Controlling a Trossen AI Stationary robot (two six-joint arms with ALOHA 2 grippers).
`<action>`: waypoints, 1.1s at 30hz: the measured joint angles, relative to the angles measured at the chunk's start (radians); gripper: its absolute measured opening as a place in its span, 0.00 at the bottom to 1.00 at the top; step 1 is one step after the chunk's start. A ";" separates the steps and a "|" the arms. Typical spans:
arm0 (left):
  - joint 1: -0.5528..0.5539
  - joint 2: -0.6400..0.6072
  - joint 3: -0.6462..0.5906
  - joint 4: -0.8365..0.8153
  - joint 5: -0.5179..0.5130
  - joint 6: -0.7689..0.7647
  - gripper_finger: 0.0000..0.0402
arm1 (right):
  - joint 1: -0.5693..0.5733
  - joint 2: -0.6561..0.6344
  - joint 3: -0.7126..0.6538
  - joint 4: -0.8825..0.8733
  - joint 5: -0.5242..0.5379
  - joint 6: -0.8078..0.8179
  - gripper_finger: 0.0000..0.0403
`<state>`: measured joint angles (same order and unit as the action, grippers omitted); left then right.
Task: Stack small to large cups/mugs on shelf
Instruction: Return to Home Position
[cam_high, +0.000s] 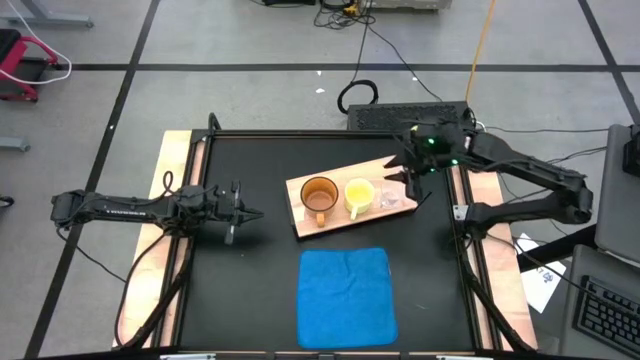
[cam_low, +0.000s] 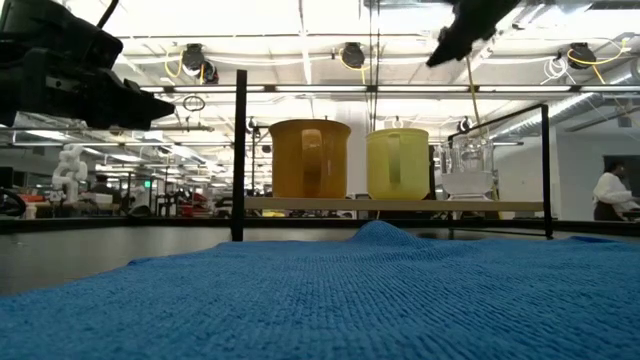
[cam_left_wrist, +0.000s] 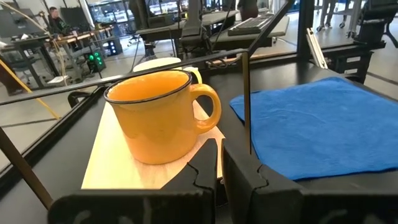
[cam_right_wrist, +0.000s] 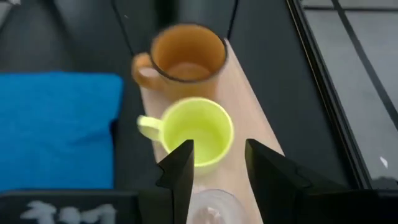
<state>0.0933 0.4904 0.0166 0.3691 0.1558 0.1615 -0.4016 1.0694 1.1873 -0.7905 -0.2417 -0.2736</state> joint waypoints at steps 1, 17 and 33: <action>0.000 0.000 0.000 0.000 0.000 -0.008 0.06 | 0.015 -0.016 0.000 -0.001 0.000 0.008 0.33; 0.000 0.000 0.000 0.003 0.000 -0.119 0.06 | 0.328 -0.175 -0.159 0.114 0.002 0.185 0.00; -0.123 0.000 0.000 0.003 -0.045 -0.125 0.00 | 0.623 -0.226 -0.452 0.466 0.116 0.384 0.00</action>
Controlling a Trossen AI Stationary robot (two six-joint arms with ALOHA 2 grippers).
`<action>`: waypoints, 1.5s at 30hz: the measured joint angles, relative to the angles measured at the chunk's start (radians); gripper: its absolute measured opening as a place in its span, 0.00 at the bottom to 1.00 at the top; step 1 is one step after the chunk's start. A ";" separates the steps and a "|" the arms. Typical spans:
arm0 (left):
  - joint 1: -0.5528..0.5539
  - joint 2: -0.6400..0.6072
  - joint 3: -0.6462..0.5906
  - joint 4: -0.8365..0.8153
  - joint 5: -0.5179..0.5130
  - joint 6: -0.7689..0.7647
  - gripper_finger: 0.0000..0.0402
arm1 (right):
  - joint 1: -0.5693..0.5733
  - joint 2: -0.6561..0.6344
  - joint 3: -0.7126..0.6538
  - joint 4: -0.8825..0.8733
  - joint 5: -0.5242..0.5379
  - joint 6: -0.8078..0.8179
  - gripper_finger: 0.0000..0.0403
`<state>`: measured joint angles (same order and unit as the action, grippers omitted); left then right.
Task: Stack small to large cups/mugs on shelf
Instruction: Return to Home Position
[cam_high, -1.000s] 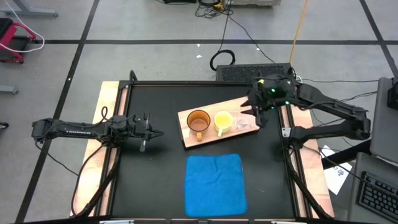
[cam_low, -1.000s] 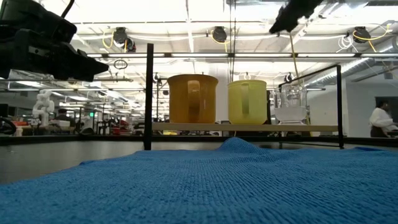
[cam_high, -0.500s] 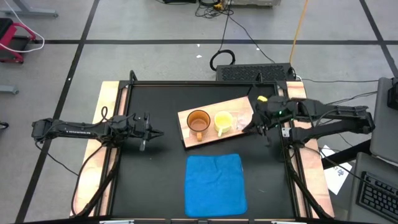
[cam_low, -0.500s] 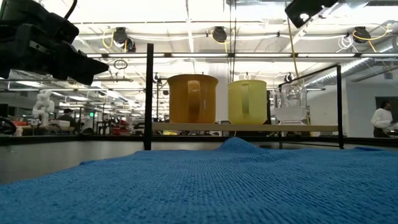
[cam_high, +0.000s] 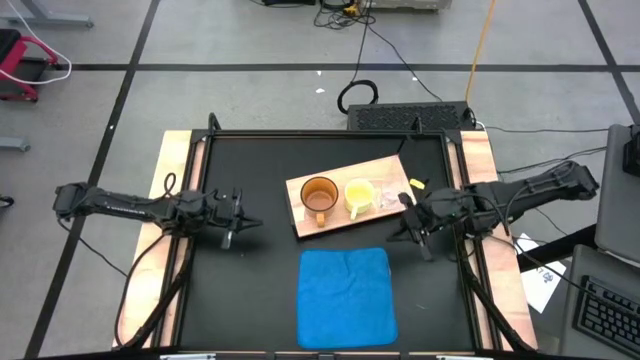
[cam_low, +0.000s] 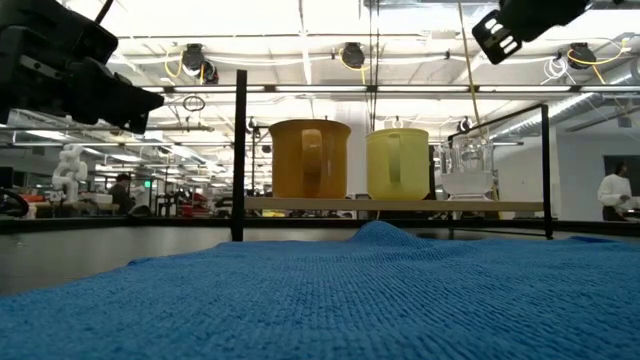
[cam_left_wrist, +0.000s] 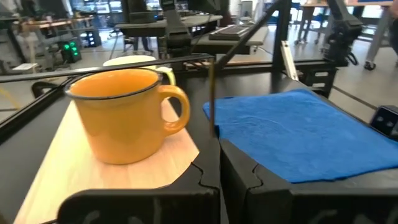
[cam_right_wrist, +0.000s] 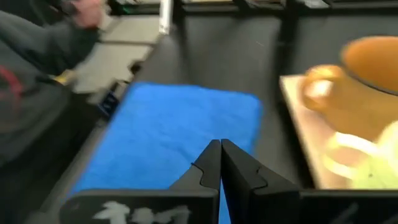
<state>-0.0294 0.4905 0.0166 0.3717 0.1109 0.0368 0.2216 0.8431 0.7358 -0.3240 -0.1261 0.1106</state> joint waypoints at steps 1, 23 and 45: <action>-0.012 0.000 0.000 0.000 -0.003 0.005 0.00 | 0.017 -0.007 -0.020 0.038 0.000 0.014 0.00; -0.193 0.000 0.000 0.000 -0.010 0.026 0.00 | 0.167 -0.020 -0.525 0.793 0.055 0.113 0.00; -0.335 0.000 -0.006 0.053 -0.167 0.055 0.00 | 0.318 -0.018 -0.700 1.065 0.208 0.007 0.00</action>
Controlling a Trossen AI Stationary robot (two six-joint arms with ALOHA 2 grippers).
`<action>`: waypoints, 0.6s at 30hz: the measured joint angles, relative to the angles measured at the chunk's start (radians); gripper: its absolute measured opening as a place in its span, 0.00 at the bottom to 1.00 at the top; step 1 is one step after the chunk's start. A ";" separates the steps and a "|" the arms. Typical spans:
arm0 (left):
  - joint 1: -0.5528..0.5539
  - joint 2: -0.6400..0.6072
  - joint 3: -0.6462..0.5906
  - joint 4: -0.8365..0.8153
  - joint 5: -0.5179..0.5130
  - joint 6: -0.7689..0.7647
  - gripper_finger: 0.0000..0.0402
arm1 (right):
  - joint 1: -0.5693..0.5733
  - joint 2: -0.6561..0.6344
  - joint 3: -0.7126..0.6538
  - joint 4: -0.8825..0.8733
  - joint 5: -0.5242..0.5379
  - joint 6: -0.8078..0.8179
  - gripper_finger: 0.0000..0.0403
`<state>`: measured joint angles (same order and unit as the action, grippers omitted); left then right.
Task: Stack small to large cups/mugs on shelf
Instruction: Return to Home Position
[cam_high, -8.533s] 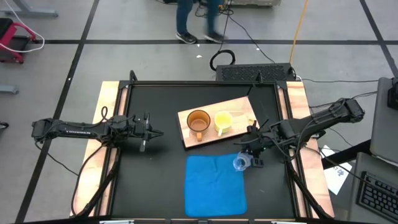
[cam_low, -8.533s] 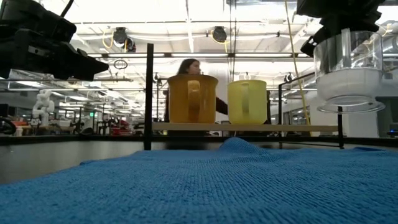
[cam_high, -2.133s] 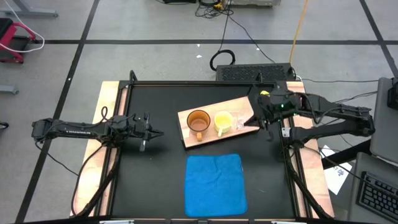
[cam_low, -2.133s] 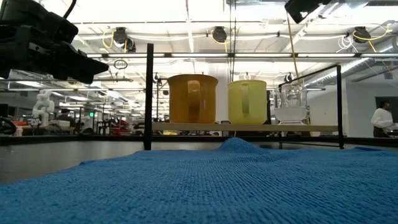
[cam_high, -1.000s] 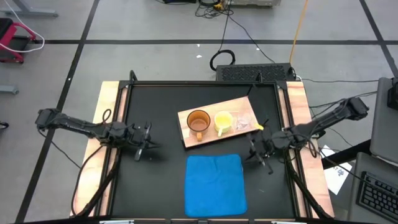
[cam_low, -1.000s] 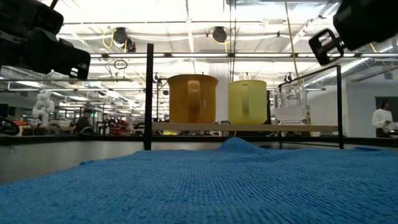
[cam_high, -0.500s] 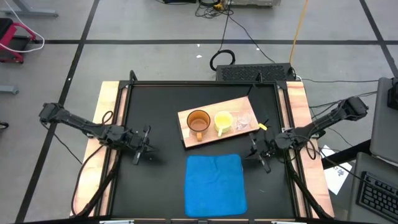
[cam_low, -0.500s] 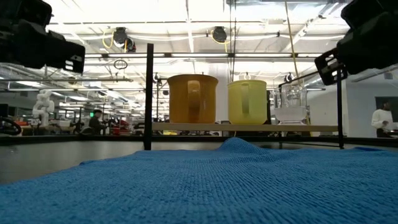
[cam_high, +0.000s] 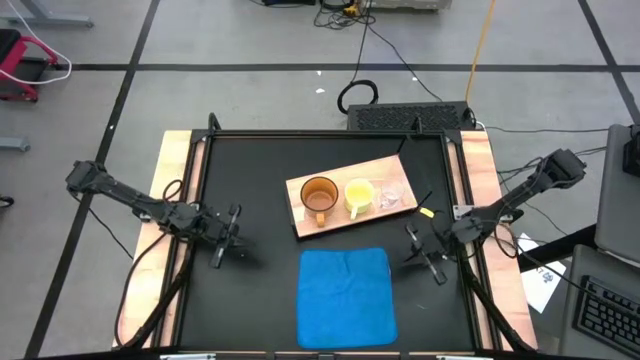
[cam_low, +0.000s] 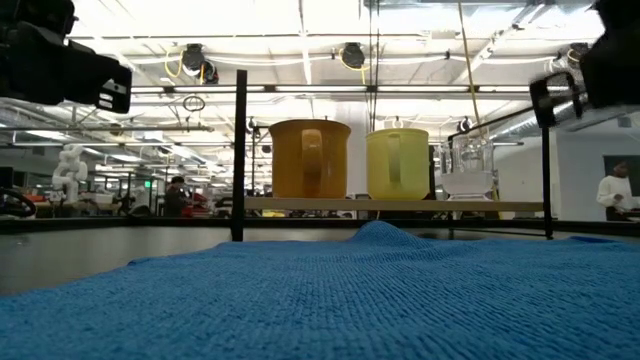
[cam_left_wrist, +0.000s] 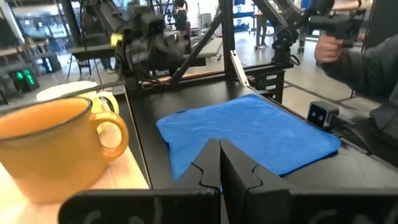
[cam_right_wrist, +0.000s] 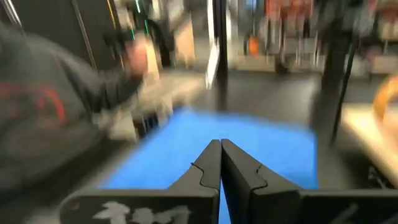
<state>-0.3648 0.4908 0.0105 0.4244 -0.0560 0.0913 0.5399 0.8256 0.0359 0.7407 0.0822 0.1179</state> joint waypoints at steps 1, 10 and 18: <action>0.000 0.000 0.000 -0.001 0.000 -0.021 0.00 | 0.001 -0.003 -0.018 0.046 0.001 -0.008 0.00; 0.000 0.068 0.000 -0.002 -0.100 -0.122 0.00 | 0.001 0.006 -0.017 0.028 0.001 -0.001 0.00; 0.000 0.100 0.000 0.007 -0.131 -0.094 0.00 | -0.011 0.005 -0.019 0.035 0.003 -0.033 0.00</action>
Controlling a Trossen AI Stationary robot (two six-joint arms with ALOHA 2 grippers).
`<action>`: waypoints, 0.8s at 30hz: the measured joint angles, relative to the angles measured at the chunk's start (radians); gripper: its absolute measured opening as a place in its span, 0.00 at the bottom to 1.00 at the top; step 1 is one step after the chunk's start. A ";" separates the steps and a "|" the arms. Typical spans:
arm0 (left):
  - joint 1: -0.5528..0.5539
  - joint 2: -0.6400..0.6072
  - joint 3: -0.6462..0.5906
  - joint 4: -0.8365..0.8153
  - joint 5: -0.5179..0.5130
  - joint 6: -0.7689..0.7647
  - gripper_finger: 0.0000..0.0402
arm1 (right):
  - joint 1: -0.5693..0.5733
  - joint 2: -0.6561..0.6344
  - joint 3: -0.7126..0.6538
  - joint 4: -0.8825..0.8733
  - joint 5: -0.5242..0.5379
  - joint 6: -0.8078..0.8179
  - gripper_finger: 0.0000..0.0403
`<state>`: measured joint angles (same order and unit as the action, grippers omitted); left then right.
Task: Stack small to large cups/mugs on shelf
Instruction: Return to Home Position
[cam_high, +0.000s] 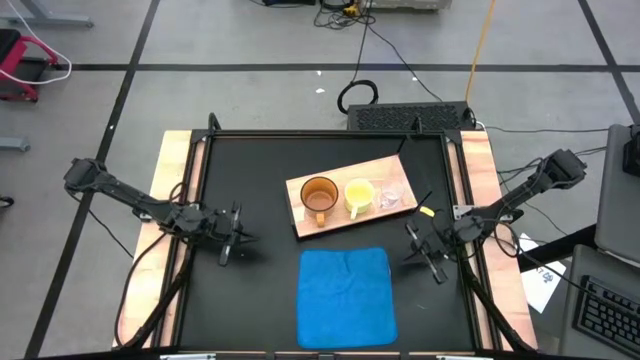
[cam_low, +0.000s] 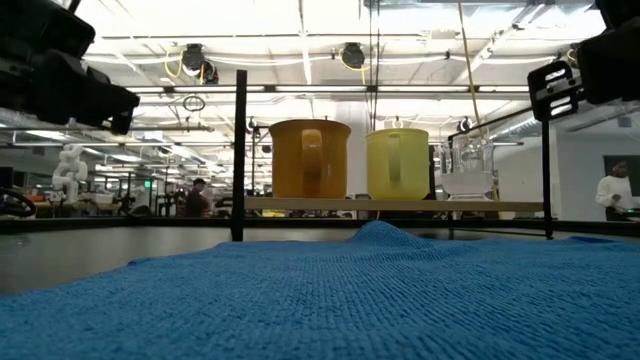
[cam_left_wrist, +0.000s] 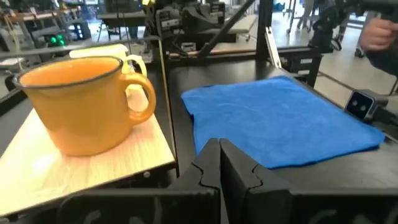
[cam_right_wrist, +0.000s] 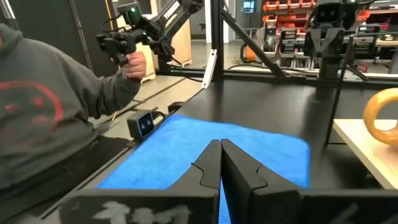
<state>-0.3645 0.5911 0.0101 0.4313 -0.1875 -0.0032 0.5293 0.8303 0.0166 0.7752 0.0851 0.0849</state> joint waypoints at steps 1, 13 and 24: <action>0.000 0.000 0.000 0.007 0.002 0.006 0.00 | -0.003 0.000 0.000 -0.001 0.001 -0.002 0.00; -0.007 0.000 0.000 0.148 0.016 0.194 0.00 | -0.006 0.001 -0.002 0.034 0.019 -0.071 0.00; -0.008 0.029 0.000 0.238 -0.009 0.277 0.00 | -0.008 0.001 -0.003 0.056 0.078 -0.125 0.00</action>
<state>-0.3723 0.6200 0.0101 0.6695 -0.1969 0.2735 0.5217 0.8314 0.0139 0.8310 0.1635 -0.0402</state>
